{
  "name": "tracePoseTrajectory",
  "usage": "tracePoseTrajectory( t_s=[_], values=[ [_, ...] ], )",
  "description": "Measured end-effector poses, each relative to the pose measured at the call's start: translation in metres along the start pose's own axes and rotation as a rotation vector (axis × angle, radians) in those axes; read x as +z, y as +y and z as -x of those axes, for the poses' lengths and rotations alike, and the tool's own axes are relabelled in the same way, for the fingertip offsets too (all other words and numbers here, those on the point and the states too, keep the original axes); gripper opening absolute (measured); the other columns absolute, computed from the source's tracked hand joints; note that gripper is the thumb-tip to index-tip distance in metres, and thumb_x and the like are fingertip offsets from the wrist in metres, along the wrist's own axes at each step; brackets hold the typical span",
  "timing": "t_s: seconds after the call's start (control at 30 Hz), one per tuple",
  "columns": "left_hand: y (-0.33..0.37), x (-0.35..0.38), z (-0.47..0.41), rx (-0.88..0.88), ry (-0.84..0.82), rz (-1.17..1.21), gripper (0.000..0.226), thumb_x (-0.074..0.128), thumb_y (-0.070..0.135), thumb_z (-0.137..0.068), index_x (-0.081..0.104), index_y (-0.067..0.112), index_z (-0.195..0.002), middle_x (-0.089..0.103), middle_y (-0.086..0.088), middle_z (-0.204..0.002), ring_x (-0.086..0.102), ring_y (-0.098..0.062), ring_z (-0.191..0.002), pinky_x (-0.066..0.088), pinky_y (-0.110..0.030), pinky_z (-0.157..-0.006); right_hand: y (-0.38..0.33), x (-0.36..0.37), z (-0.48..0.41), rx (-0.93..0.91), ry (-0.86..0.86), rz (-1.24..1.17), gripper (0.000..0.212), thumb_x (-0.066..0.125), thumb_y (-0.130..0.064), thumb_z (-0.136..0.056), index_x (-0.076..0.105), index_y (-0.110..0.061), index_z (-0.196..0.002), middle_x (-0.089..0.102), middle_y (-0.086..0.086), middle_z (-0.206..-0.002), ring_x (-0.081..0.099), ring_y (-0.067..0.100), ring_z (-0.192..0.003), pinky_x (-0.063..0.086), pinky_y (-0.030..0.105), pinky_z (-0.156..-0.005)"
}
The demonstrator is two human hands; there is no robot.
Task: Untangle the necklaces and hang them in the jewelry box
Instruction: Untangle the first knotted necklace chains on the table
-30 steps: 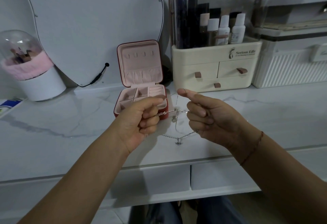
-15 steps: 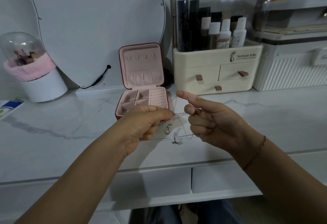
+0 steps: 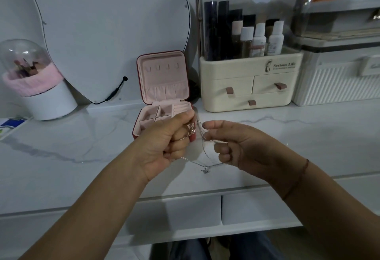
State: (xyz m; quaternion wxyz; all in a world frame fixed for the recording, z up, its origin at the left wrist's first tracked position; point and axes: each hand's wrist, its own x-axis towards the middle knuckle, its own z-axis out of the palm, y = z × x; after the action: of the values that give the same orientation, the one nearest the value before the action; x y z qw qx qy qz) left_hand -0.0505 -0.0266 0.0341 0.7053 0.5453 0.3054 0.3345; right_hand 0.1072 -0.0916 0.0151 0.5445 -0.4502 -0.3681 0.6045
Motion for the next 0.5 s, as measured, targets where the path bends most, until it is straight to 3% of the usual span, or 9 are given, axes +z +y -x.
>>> tracePoseTrajectory(
  t_s=[0.07,0.13,0.2,0.27,0.33,0.47,0.5],
  values=[
    [0.000,0.002,0.001,-0.013,0.009,0.014,0.020,0.063,0.035,-0.073,0.052,0.019,-0.071,0.022,0.009,-0.038,0.014,-0.004,-0.031,0.007,-0.015,-0.037,-0.002,0.002,0.001,-0.012,0.021,0.078,0.023,0.063,-0.005,-0.081,0.062,-0.011,-0.103,0.059,0.009,-0.090,0.046,0.009,-0.055,0.044,0.020,-0.050],
    [0.001,0.003,0.001,-0.026,0.023,0.028,0.020,0.064,0.036,-0.072,0.054,0.018,-0.068,0.023,0.008,-0.038,0.015,-0.004,-0.030,0.007,-0.015,-0.037,-0.002,0.003,0.002,-0.046,0.031,0.144,0.021,0.062,-0.004,-0.085,0.062,-0.012,-0.105,0.062,0.009,-0.090,0.055,0.014,-0.069,0.050,0.027,-0.067],
    [0.002,0.005,0.000,-0.033,0.030,0.035,0.020,0.064,0.036,-0.071,0.057,0.018,-0.065,0.024,0.008,-0.037,0.015,-0.003,-0.029,0.006,-0.016,-0.038,-0.002,0.002,0.003,-0.106,0.057,0.292,0.020,0.061,-0.007,-0.087,0.064,-0.014,-0.105,0.068,0.003,-0.092,0.062,0.011,-0.083,0.047,0.026,-0.081],
    [0.003,0.006,0.000,-0.036,0.019,0.040,0.020,0.063,0.035,-0.071,0.059,0.019,-0.062,0.023,0.008,-0.037,0.015,-0.003,-0.029,0.005,-0.017,-0.039,-0.003,0.005,0.006,-0.193,0.077,0.418,0.017,0.061,-0.009,-0.087,0.067,-0.016,-0.101,0.070,-0.002,-0.090,0.062,-0.003,-0.078,0.048,0.011,-0.072],
    [0.003,0.007,0.000,-0.037,0.005,0.039,0.020,0.063,0.036,-0.072,0.060,0.019,-0.060,0.022,0.009,-0.037,0.015,-0.003,-0.028,0.004,-0.017,-0.040,-0.005,0.007,0.008,-0.280,0.096,0.455,0.014,0.061,-0.007,-0.087,0.069,-0.014,-0.097,0.070,-0.003,-0.085,0.061,-0.007,-0.070,0.044,0.004,-0.063],
    [0.003,0.007,-0.001,-0.039,-0.012,0.041,0.019,0.063,0.035,-0.073,0.058,0.019,-0.064,0.022,0.009,-0.036,0.015,-0.003,-0.028,0.004,-0.018,-0.041,-0.002,0.011,0.009,-0.363,0.111,0.554,0.008,0.067,-0.011,-0.084,0.071,-0.015,-0.090,0.072,0.010,-0.088,0.066,0.016,-0.079,0.054,0.018,-0.074],
    [0.003,0.007,-0.001,-0.040,-0.015,0.047,0.019,0.063,0.035,-0.073,0.058,0.018,-0.065,0.023,0.009,-0.036,0.015,-0.003,-0.028,0.004,-0.018,-0.040,-0.001,0.013,0.009,-0.367,0.110,0.597,0.008,0.069,-0.012,-0.083,0.071,-0.016,-0.089,0.072,0.011,-0.088,0.064,0.015,-0.076,0.051,0.015,-0.071]
  ],
)
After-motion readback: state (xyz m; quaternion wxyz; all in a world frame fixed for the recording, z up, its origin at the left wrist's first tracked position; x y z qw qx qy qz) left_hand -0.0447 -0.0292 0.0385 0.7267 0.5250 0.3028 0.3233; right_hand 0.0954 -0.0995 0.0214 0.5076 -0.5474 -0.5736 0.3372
